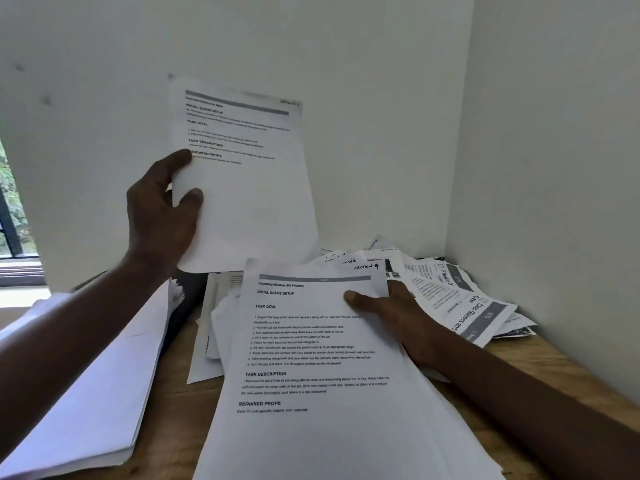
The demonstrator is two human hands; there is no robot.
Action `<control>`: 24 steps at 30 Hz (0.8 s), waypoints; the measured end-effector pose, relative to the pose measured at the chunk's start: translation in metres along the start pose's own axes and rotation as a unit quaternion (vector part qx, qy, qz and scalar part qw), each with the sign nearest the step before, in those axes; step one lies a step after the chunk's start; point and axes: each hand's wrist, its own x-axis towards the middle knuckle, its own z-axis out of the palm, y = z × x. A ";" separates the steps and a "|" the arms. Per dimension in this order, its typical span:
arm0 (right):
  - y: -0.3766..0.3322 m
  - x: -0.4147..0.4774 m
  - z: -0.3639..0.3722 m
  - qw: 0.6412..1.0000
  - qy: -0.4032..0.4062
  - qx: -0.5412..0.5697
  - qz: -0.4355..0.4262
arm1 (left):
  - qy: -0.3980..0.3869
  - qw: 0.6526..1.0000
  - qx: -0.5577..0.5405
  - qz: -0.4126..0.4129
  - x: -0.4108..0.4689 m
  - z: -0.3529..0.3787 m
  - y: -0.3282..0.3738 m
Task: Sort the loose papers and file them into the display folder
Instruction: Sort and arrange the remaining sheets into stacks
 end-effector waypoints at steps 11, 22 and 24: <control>0.011 0.013 -0.005 0.998 0.055 -0.037 -0.005 | 0.072 0.985 -0.085 -0.132 -0.010 -0.003 0.019; -0.016 0.005 -0.002 0.999 0.035 -0.005 0.007 | -0.538 0.783 0.300 -0.080 -0.112 0.017 0.011; -0.015 0.010 -0.001 0.999 0.031 -0.015 0.043 | -0.576 0.761 0.290 -0.073 -0.104 0.017 0.016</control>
